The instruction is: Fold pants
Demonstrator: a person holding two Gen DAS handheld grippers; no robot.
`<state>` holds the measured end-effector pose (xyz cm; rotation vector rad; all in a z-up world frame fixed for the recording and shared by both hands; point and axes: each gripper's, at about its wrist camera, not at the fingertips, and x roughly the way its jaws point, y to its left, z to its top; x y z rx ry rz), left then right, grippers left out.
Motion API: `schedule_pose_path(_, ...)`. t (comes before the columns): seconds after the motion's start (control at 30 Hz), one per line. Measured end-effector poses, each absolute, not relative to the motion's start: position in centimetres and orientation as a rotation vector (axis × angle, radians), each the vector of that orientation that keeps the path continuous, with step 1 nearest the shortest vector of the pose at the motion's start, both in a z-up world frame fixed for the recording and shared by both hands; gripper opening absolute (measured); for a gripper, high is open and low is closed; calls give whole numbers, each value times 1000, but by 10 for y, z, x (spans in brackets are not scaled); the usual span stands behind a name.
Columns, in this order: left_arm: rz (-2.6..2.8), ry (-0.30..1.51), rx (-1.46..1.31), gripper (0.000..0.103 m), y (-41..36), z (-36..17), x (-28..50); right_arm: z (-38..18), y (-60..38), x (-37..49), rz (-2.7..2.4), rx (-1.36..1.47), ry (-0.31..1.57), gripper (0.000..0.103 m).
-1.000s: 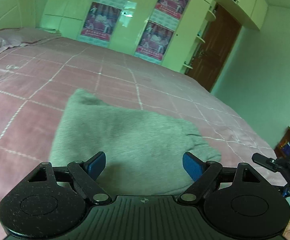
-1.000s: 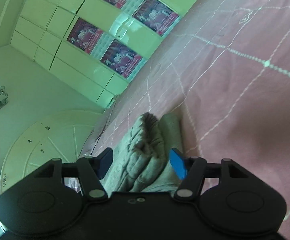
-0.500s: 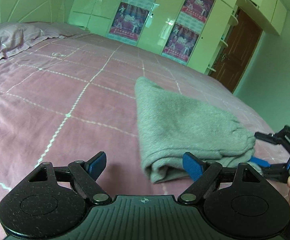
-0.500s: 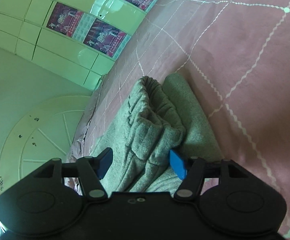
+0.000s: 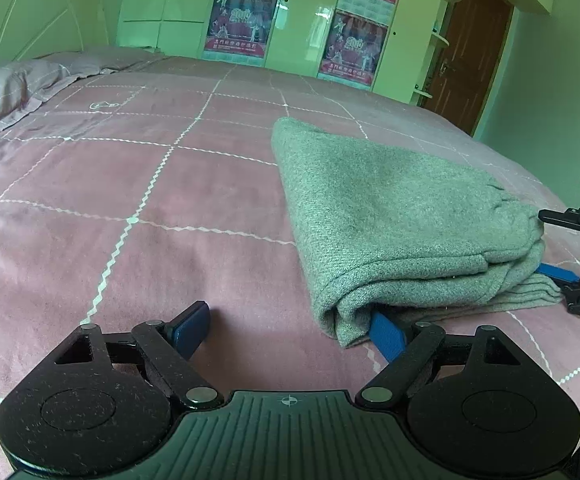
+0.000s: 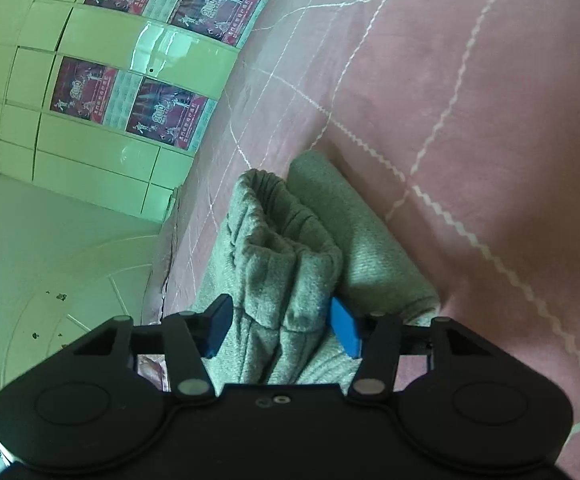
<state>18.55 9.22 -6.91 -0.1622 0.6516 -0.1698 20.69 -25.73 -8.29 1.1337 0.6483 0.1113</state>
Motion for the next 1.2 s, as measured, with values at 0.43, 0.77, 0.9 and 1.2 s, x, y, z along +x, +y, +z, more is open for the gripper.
schedule_pose_path(0.43, -128, 638, -113, 86, 80, -74, 179, -47, -222, 217, 174, 827, 564, 46)
schedule_pose_path(0.77, -127, 632, -93, 88, 76, -74, 174, -66, -225, 254, 189, 861, 717, 60)
schedule_pose_path(0.9, -123, 632, -69, 88, 72, -72, 171, -54, -215, 263, 212, 789, 744, 34)
schedule_pose_path(1.2, -58, 653, -97, 92, 66, -69, 175, 42, -187, 245, 402, 758, 485, 31)
